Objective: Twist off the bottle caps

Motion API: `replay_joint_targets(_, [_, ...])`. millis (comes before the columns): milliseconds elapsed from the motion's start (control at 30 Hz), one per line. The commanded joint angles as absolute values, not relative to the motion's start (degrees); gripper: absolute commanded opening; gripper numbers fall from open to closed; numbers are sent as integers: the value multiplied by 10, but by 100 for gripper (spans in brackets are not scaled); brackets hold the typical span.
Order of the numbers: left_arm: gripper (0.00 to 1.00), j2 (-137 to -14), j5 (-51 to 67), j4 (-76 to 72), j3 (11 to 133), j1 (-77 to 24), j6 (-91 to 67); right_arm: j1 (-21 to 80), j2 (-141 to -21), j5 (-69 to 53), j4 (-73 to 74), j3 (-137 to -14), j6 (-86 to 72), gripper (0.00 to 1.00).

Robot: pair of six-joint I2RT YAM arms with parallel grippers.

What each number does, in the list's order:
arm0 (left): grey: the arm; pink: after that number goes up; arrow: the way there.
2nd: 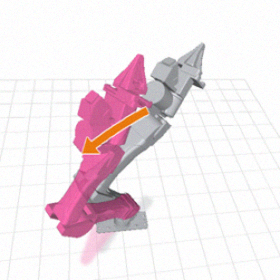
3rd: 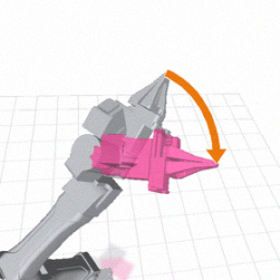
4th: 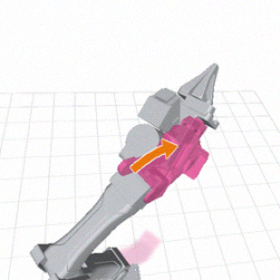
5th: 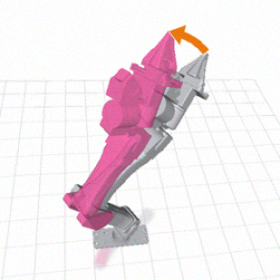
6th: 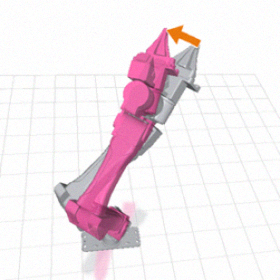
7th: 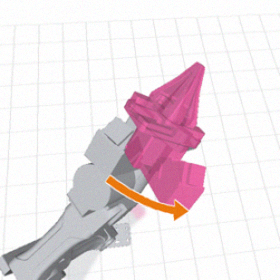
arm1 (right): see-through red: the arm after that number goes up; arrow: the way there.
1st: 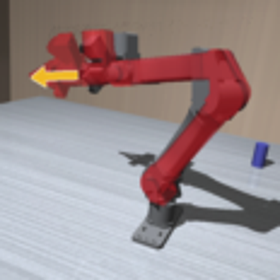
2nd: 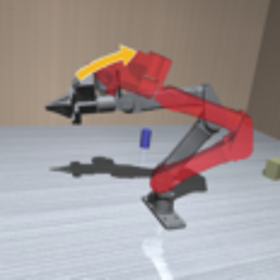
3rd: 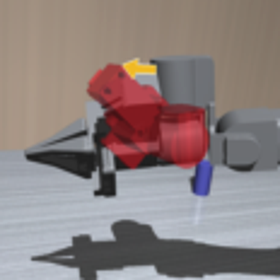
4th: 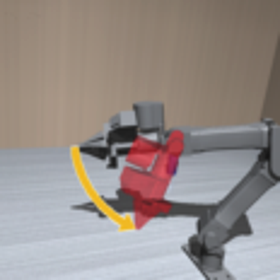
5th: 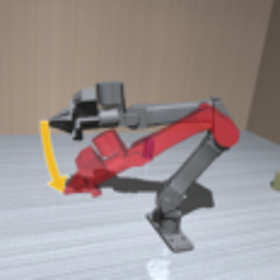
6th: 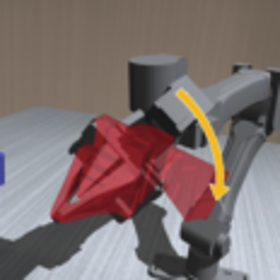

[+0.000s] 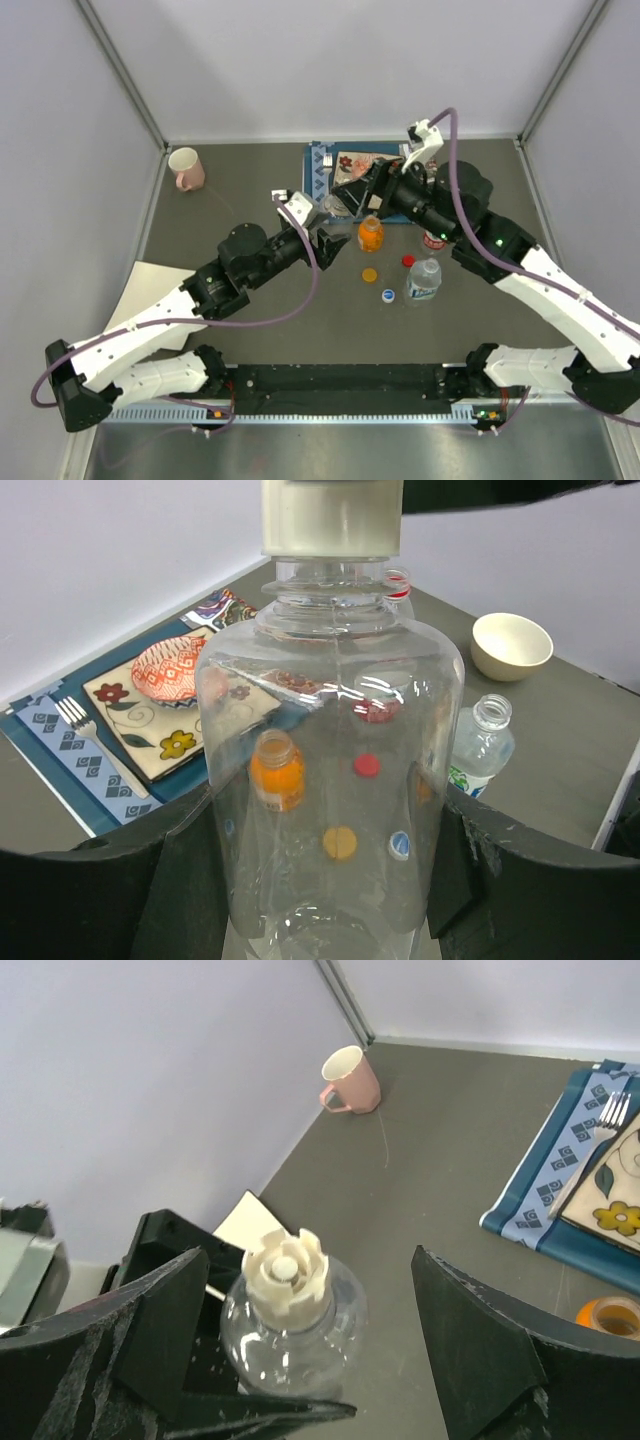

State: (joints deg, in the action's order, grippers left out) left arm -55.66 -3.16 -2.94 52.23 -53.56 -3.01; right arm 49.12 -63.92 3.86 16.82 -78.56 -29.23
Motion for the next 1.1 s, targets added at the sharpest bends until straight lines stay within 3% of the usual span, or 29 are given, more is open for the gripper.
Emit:
replay_joint_targets(0, [37, -556, -76, -60, 521, -548, -16, 504, -660, 69, 151, -822, -304, 82])
replay_joint_targets(200, [37, -556, -91, -60, 518, -554, -10, 509, -679, 84, 140, -819, -309, 72])
replay_joint_targets(400, [38, -555, -98, -61, 513, -555, -10, 513, -683, 81, 132, -812, -309, 46])
replay_joint_targets(433, [38, -555, -99, -61, 514, -555, -9, 513, -683, 78, 132, -811, -308, 37])
replay_joint_targets(600, [39, -552, -108, -64, 518, -555, -9, 515, -680, 47, 132, -798, -306, 15])
replay_joint_targets(667, [40, -548, -109, -66, 518, -555, -12, 514, -677, 20, 132, -790, -296, 2])
replay_joint_targets(733, [41, -534, -93, -72, 516, -554, -20, 513, -669, -23, 130, -781, -279, 0])
replay_joint_targets(800, [40, -520, -54, -76, 514, -548, -19, 513, -664, -60, 133, -782, -237, 0])
replay_joint_targets(1067, [43, -530, 420, -75, 558, -501, -104, 507, -620, -332, 148, -801, -106, 0])
